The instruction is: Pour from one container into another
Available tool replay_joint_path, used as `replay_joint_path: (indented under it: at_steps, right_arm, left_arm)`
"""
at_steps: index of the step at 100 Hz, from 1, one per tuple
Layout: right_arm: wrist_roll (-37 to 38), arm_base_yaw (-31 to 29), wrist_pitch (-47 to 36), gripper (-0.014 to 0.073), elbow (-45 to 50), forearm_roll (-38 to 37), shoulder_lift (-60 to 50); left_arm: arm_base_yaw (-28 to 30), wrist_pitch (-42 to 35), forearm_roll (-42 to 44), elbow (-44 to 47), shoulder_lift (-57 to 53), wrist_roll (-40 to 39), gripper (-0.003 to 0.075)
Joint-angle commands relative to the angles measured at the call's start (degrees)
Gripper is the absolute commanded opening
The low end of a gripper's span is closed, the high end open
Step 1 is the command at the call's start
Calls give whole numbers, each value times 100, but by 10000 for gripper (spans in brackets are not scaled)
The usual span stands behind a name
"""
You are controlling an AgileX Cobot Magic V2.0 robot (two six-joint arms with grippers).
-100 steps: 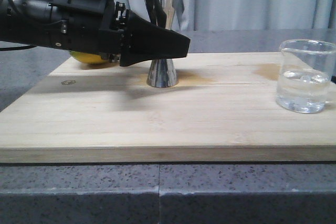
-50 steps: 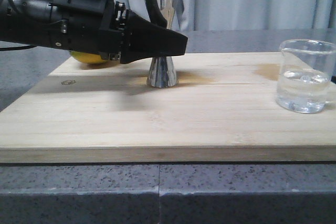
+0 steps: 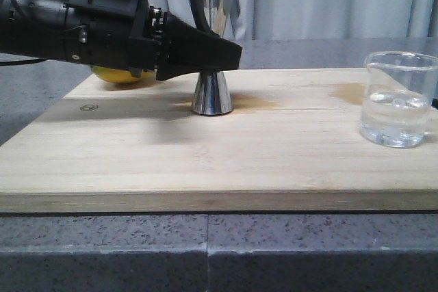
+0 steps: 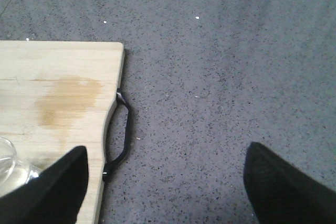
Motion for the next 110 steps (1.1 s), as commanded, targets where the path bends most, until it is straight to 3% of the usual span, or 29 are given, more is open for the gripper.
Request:
replay_joint_path:
  at_steps: [1,14,34,58,79,95,110]
  right_arm:
    - [-36,-33,-343,551,-207,-5,57]
    - [-65,-23,-369,551,-207,129,57]
    - [-788,158,-290,551,-318,681,278]
    - [-1072,532,319,550,-896,984,782]
    - [-1097,838,358,550,-940,1209,820]
    - [-1271,943,133,550,-799,1323,627]
    - [-1819,1041,-469,550,-320,1917,231]
  left_arm:
    - [-58,648,-442,-147,-228,-36,92]
    - [-58,648,-442,-147,-228,-36,82]
    - [-58,648,-442,-147,-228,30,83]
    - [-58,648,-442,-237,-228,30,83]
    - [-58,626,-442,-390,-228,30,83]
    - [-58,548,-442,-390,-228,30,82]
    - [-58,548,-442,-390,-228,30,83]
